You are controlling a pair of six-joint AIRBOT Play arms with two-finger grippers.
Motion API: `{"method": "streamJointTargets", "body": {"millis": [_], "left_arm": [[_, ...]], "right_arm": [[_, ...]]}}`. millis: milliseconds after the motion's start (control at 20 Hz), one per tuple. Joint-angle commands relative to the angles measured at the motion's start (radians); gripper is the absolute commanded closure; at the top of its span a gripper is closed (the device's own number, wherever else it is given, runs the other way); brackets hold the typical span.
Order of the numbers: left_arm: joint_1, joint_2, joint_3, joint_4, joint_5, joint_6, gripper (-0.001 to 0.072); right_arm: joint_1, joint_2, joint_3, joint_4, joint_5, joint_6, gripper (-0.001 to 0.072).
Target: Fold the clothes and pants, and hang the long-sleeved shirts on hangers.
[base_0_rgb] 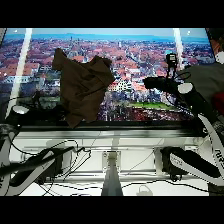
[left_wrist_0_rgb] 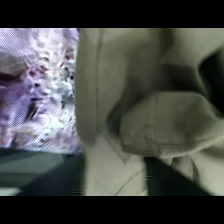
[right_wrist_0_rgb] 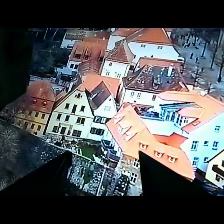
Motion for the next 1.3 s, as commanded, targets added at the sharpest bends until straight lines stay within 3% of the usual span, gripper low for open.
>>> {"method": "streamJointTargets", "body": {"millis": [0, 100, 250, 400, 650, 900, 1100, 1250], "left_arm": [[-0.036, -0.047, -0.032, -0.142, 0.104, 0.092, 0.0545], [-0.062, -0.054, -0.021, -0.192, 0.113, 0.152, 0.0691], [-0.071, -0.053, 0.037, -0.189, 0.105, 0.172, 0.0691], [-0.071, -0.053, 0.075, -0.189, 0.105, 0.172, 0.0691], [-0.071, -0.053, 0.076, -0.187, 0.106, 0.172, 0.0691], [-0.071, -0.054, 0.076, -0.173, 0.106, 0.172, 0.0691], [-0.071, -0.054, 0.076, -0.173, 0.106, 0.172, 0.0691], [-0.071, -0.054, 0.076, -0.173, 0.106, 0.172, 0.069]], "right_arm": [[0.001, -0.039, 0.044, 0.002, 0.056, 0.025, 0.0232], [0.001, -0.126, 0.15, 0.001, 0.17, 0.021, 0.0177], [0.036, -0.279, 0.339, -0.001, 0.258, 0.022, 0.008], [0.129, -0.463, 0.544, -0.006, 0.305, 0.029, 0.0082], [0.275, -0.71, 0.783, -0.178, 0.322, 0.191, 0.0082], [0.325, -0.745, 0.8, -0.291, 0.158, 0.314, 0.0086], [0.329, -0.776, 0.814, -0.294, 0.14, 0.322, 0.0094], [0.338, -0.792, 0.814, -0.294, 0.12, 0.321, 0.0198]]}}
